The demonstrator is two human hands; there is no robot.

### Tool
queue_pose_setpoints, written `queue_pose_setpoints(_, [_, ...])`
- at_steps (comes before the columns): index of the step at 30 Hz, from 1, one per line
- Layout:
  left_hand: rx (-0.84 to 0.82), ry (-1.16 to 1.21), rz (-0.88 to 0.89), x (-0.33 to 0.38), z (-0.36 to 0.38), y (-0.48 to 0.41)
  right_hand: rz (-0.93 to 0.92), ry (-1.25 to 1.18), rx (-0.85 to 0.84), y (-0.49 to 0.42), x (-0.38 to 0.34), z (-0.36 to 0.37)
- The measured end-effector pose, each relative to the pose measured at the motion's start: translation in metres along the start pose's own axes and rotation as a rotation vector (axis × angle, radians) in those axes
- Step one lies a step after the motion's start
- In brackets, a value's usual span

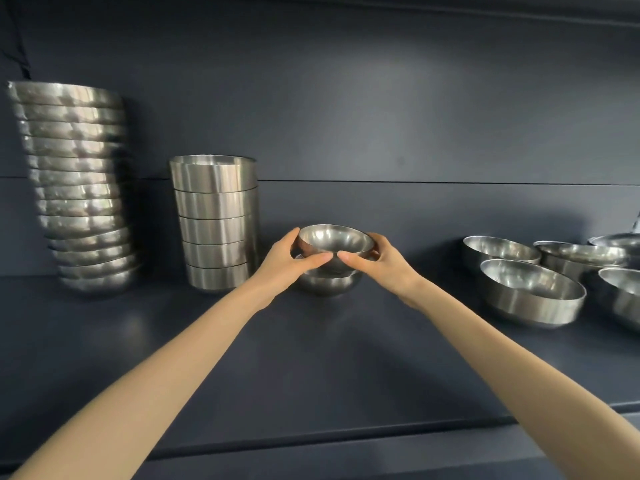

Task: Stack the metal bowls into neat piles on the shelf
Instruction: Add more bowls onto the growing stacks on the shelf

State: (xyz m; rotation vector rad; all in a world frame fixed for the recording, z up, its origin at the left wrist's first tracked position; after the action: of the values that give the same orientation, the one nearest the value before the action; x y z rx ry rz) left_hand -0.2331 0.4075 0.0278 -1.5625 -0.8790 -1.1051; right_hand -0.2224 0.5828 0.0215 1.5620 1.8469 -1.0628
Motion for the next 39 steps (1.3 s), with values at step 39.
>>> queue_pose_setpoints(39, [0.042,-0.132,-0.137,-0.031,0.002,0.02,0.081,0.045,-0.217,0.007,0.014,0.023])
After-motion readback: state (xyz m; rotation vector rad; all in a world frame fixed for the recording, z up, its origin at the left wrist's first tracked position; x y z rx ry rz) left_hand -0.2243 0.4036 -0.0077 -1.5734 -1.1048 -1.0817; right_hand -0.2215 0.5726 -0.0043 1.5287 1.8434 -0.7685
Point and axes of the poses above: each hand's wrist, its own y-axis away from the middle knuckle, its own z-axis out of the palm, x = y × z, the point moved 9 cm from there along -y, towards the middle knuckle, and after that the axes turned 15 degrees about y, right-handed, at the moved point
